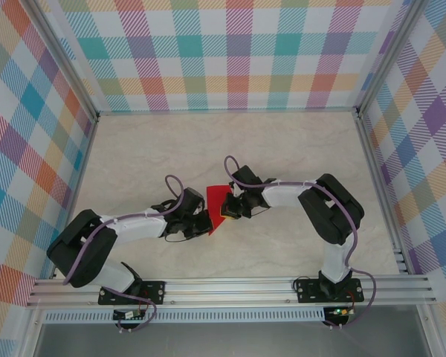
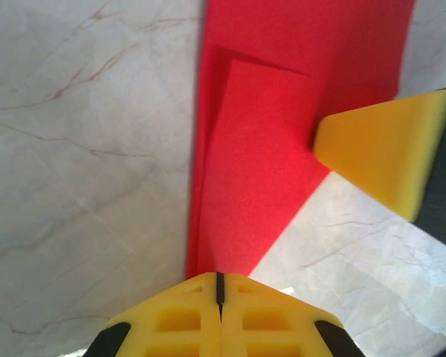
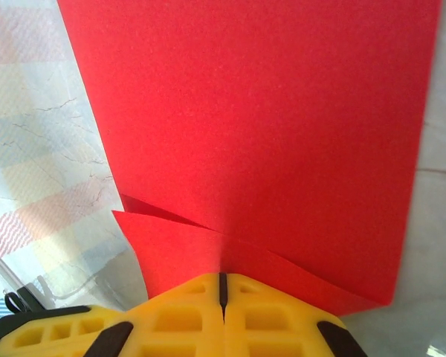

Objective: Fold a paper plane with a square sheet of paper (pick it up from the middle)
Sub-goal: Third fold the triangle at the center of the table.

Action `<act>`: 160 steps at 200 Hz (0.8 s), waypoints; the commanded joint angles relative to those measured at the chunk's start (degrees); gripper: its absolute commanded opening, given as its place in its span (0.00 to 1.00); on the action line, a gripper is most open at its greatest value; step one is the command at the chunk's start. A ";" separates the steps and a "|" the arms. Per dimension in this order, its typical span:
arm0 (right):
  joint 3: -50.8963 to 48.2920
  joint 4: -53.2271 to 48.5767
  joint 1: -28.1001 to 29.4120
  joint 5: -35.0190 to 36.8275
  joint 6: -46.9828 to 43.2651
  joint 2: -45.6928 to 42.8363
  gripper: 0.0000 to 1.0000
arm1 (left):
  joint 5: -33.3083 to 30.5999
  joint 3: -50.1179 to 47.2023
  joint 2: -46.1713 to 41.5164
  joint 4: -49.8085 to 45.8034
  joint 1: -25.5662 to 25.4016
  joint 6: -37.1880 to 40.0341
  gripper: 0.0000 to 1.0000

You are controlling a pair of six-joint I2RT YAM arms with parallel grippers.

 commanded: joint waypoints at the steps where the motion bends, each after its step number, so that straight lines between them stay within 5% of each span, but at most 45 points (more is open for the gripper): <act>1: 0.52 -4.76 -0.02 2.60 0.11 1.77 0.01 | 0.09 0.45 -1.89 2.08 -0.27 1.29 0.06; 160: 1.37 -8.05 -0.01 3.59 0.50 4.55 0.01 | 3.31 -1.22 5.74 6.03 -0.31 4.88 0.05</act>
